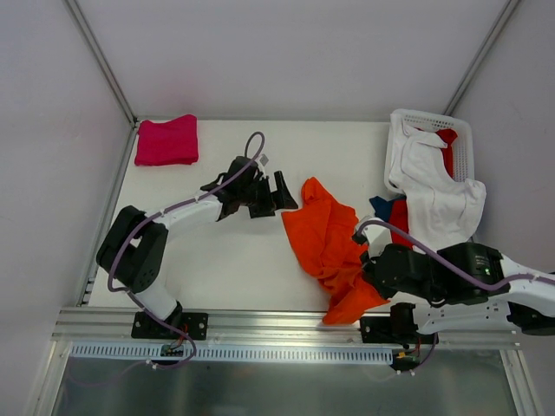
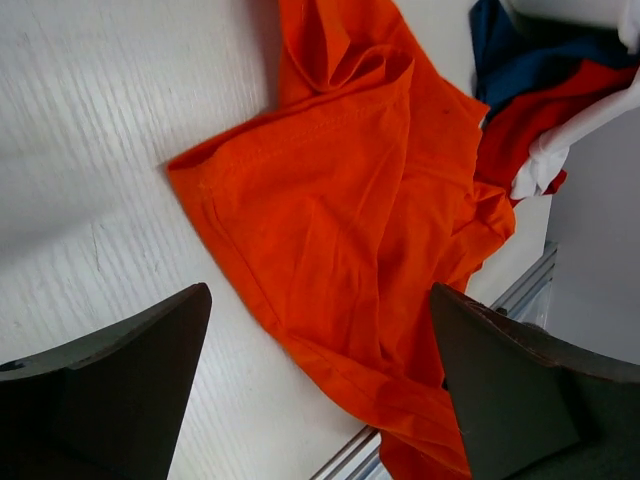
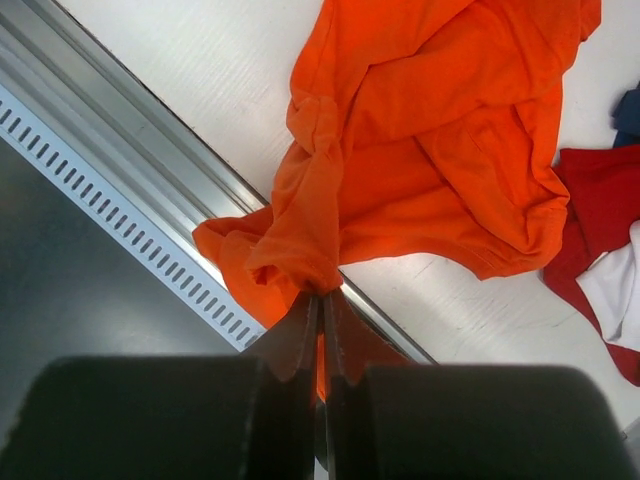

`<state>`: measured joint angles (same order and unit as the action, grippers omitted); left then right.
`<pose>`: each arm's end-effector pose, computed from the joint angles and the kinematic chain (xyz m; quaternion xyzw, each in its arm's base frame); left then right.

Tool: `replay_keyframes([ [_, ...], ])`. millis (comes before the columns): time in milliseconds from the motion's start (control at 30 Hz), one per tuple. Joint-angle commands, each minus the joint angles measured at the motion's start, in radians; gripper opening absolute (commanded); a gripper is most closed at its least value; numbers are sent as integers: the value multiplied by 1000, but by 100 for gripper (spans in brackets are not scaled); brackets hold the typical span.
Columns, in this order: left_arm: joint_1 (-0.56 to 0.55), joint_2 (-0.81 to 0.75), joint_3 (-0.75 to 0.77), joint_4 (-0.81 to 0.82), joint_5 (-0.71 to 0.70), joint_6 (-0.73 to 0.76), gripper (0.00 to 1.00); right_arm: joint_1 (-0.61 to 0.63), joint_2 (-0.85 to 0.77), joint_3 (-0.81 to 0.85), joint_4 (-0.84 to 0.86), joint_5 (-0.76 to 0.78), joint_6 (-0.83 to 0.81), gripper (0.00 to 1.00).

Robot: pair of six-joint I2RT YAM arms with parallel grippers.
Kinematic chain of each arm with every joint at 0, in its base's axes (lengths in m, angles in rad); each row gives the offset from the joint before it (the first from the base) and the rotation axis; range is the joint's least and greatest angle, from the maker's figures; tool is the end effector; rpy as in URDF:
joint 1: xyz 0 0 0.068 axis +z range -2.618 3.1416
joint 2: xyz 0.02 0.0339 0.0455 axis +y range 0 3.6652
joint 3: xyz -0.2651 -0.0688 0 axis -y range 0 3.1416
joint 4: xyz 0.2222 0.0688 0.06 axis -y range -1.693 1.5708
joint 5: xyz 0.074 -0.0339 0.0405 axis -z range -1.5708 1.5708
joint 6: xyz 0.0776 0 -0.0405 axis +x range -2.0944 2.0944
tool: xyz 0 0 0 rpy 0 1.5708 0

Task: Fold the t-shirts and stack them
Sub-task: Move the tshirt to the center of the board, then flatten out the tshirt

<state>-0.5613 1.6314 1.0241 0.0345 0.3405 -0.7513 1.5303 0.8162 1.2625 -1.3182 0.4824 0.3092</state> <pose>0.3049 -0.2223 0.2208 -0.0014 0.8692 -0.4056 0.2829 0.0402 0.1032 0.3474 -0.4561 0.7944 0.1285 0.3800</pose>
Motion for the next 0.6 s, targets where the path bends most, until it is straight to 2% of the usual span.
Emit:
replay_keyframes([
  [0, -26, -11, -28, 38, 17, -66, 92, 2, -49, -8, -41, 44, -30, 0],
  [233, -42, -7, -107, 19, -149, -89, 86, 2, -89, -18, -23, 78, -35, 1],
  [367, -52, 77, -67, 21, -181, -103, 80, 2, -84, -12, -7, 85, -58, 1],
  [567, -77, 214, 22, 19, -235, -112, 77, 2, -81, -9, 0, 97, -65, 0],
])
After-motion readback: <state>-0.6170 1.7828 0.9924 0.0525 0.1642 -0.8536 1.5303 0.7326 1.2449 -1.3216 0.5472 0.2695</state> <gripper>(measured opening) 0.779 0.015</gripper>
